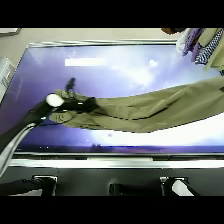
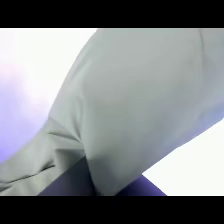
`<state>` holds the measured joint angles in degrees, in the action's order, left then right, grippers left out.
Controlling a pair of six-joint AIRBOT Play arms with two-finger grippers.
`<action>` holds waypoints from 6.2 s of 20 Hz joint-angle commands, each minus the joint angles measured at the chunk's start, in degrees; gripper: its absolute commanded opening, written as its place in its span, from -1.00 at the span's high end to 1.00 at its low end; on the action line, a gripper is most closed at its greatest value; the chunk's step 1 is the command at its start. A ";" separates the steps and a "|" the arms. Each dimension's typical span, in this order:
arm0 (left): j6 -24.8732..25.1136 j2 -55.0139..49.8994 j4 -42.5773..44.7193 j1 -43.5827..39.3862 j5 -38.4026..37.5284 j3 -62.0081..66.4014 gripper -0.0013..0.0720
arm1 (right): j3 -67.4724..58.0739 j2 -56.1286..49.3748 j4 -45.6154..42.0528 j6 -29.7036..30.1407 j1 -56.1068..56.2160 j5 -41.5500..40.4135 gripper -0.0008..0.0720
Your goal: Fold the clothes and pants, and hang the long-sleeved shirts on hangers.
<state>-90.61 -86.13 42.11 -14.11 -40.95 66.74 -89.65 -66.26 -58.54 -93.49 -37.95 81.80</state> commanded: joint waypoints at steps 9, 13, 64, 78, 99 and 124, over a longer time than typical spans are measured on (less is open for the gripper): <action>-14.56 -34.58 -6.40 -21.38 -7.26 41.55 0.89 | -17.86 1.62 10.21 -9.86 0.04 8.76 0.90; -15.10 -40.65 -12.83 -24.48 -4.61 47.93 0.89 | -18.97 1.62 14.43 -10.75 0.04 8.85 0.90; -9.88 8.46 24.22 28.79 -52.06 47.17 0.88 | -18.91 -27.30 -13.66 -29.24 75.60 -15.13 -0.72; -9.66 8.02 24.22 28.76 -52.02 47.12 0.88 | -0.26 -16.96 7.02 4.11 26.21 7.02 -0.95; -9.68 8.02 24.17 28.65 -52.02 47.12 0.88 | 29.79 -28.68 23.02 21.79 33.24 -16.41 -0.93; -19.65 -27.45 8.44 -17.16 -20.37 38.66 0.89 | 24.00 6.82 -21.73 -2.16 32.09 -6.36 0.90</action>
<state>-108.01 -111.11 52.16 -28.12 -64.03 105.47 -65.58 -61.95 -75.31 -93.54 -5.85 76.88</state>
